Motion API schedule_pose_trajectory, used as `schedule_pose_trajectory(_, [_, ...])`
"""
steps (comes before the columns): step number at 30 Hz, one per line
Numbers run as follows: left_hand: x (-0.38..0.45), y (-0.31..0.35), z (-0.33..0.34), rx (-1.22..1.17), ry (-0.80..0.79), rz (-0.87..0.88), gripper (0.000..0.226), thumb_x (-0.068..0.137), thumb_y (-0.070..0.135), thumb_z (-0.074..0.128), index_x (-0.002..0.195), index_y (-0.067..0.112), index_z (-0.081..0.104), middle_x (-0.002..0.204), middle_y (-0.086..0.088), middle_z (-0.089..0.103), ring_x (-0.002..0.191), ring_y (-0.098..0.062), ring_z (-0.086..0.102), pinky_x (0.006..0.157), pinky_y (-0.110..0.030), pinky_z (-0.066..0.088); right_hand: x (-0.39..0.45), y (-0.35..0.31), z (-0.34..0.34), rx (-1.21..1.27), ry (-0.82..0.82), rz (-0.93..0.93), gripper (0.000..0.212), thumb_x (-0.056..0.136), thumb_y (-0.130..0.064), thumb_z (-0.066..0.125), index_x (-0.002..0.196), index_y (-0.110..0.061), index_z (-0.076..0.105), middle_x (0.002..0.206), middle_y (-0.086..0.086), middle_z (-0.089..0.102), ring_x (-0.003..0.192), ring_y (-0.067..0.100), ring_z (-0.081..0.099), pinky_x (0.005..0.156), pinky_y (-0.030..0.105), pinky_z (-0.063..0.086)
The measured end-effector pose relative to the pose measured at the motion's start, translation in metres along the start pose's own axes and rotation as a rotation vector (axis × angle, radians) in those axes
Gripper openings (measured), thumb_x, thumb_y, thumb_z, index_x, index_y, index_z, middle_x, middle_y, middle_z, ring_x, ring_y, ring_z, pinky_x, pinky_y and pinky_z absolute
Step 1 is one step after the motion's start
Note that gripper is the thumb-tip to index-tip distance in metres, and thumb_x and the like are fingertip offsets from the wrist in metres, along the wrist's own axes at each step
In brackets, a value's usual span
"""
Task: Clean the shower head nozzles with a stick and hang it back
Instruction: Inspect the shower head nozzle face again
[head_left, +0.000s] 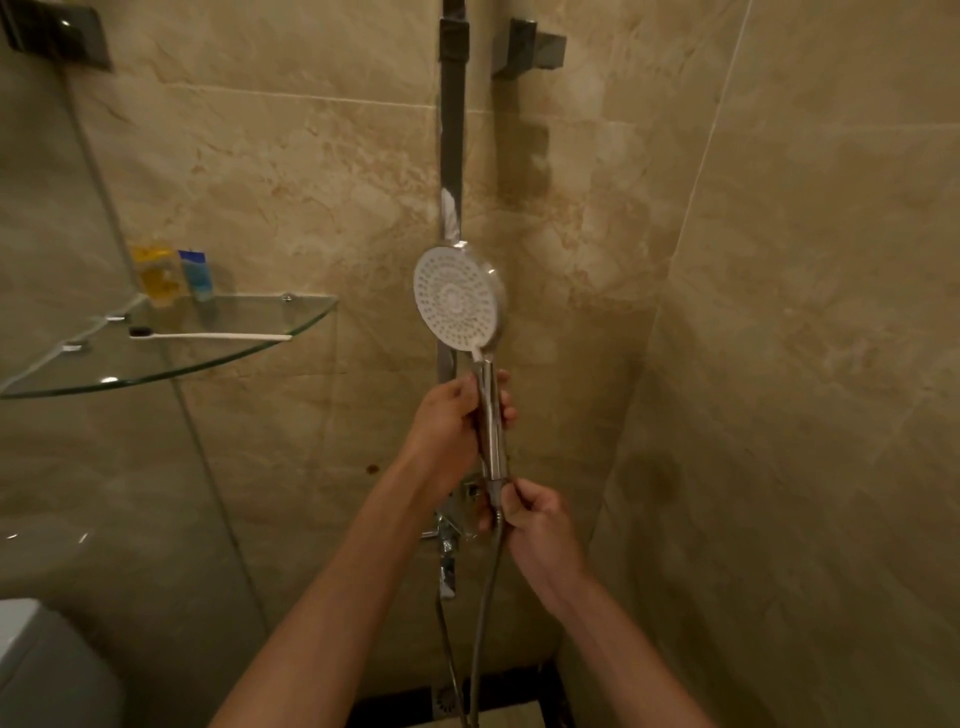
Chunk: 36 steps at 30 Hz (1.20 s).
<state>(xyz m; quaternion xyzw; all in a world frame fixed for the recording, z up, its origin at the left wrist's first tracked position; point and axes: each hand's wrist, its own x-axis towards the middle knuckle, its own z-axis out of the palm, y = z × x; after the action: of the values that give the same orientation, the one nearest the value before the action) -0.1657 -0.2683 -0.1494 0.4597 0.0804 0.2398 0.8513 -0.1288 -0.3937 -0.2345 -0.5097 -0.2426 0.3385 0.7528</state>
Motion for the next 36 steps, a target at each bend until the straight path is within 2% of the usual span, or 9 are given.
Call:
schedule_pose_trajectory(2, [-0.002,0.002,-0.002,-0.126,-0.062,-0.017,0.030,0.098,0.009,0.030,0.106,0.001,0.057,0.074,-0.007,0.056,0.067,-0.020,0.056,0.070,-0.031,0.049,-0.001,-0.005,0.000,0.053,-0.032,0.013,0.025,0.099,-0.004,0.047,0.098,-0.002,0.072,0.080,0.012,0.072,0.067,0.017,0.061,0.063,0.025,0.053])
schedule_pose_trajectory(5, [0.001,0.000,-0.003,-0.210,-0.007,0.031,0.020,0.099,0.009,0.033,0.094,0.007,0.052,0.079,-0.011,0.053,0.073,-0.024,0.055,0.079,-0.036,0.046,-0.002,-0.008,-0.001,0.029,-0.005,0.013,0.022,0.100,-0.004,0.047,0.102,0.002,0.068,0.078,0.012,0.070,0.065,0.016,0.059,0.063,0.024,0.053])
schedule_pose_trajectory(9, [0.002,-0.010,-0.006,0.071,0.143,0.100,0.028,0.093,0.033,0.059,0.099,0.006,0.058,0.085,-0.008,0.061,0.074,-0.020,0.059,0.072,-0.034,0.051,-0.005,-0.006,-0.003,0.006,0.024,0.000,0.021,0.098,-0.005,0.052,0.107,0.001,0.070,0.081,0.010,0.071,0.067,0.015,0.061,0.064,0.023,0.053])
schedule_pose_trajectory(13, [0.002,-0.016,-0.007,0.311,0.262,0.166,0.012,0.090,0.016,0.067,0.101,0.010,0.068,0.083,-0.004,0.061,0.081,-0.023,0.056,0.078,-0.038,0.051,-0.007,-0.006,-0.002,-0.033,0.042,0.006,0.021,0.098,-0.006,0.052,0.105,-0.004,0.072,0.083,0.004,0.076,0.073,0.011,0.070,0.066,0.021,0.055])
schedule_pose_trajectory(17, [0.002,-0.010,-0.011,0.222,0.184,0.133,0.014,0.091,0.001,0.060,0.100,0.006,0.070,0.086,-0.008,0.068,0.083,-0.022,0.068,0.077,-0.033,0.056,-0.010,-0.008,-0.004,-0.079,0.071,0.012,0.023,0.099,-0.006,0.051,0.107,-0.007,0.072,0.086,0.006,0.075,0.072,0.011,0.067,0.067,0.023,0.052])
schedule_pose_trajectory(20, [0.003,-0.009,-0.008,0.138,0.126,0.140,0.013,0.094,-0.005,0.054,0.100,-0.002,0.065,0.087,-0.013,0.070,0.085,-0.024,0.072,0.082,-0.037,0.060,-0.010,-0.009,-0.004,-0.107,0.078,0.002,0.022,0.099,-0.005,0.050,0.103,-0.008,0.072,0.087,0.016,0.067,0.072,0.017,0.057,0.072,0.028,0.046])
schedule_pose_trajectory(24, [0.003,-0.010,-0.006,0.054,0.077,0.121,0.017,0.096,-0.007,0.047,0.101,-0.005,0.063,0.088,-0.012,0.072,0.083,-0.024,0.071,0.085,-0.041,0.058,-0.010,-0.010,-0.002,-0.051,0.057,0.013,0.021,0.099,-0.003,0.049,0.102,-0.003,0.070,0.083,0.015,0.064,0.065,0.016,0.053,0.066,0.027,0.043])
schedule_pose_trajectory(31, [-0.003,-0.004,-0.009,-0.155,-0.149,0.093,0.030,0.093,0.000,0.046,0.120,-0.008,0.056,0.095,-0.012,0.069,0.079,-0.020,0.066,0.075,-0.032,0.057,-0.010,-0.016,-0.003,0.097,-0.073,0.026,0.012,0.090,-0.002,0.054,0.090,0.000,0.066,0.074,0.010,0.060,0.058,0.014,0.048,0.063,0.026,0.042])
schedule_pose_trajectory(36, [0.006,-0.009,-0.009,0.032,0.023,0.120,0.022,0.101,0.009,0.047,0.116,-0.002,0.058,0.095,-0.010,0.072,0.084,-0.021,0.068,0.079,-0.034,0.057,-0.006,-0.006,-0.004,-0.097,0.039,-0.069,0.015,0.095,-0.004,0.058,0.098,-0.002,0.072,0.070,0.006,0.063,0.059,0.010,0.054,0.059,0.020,0.046])
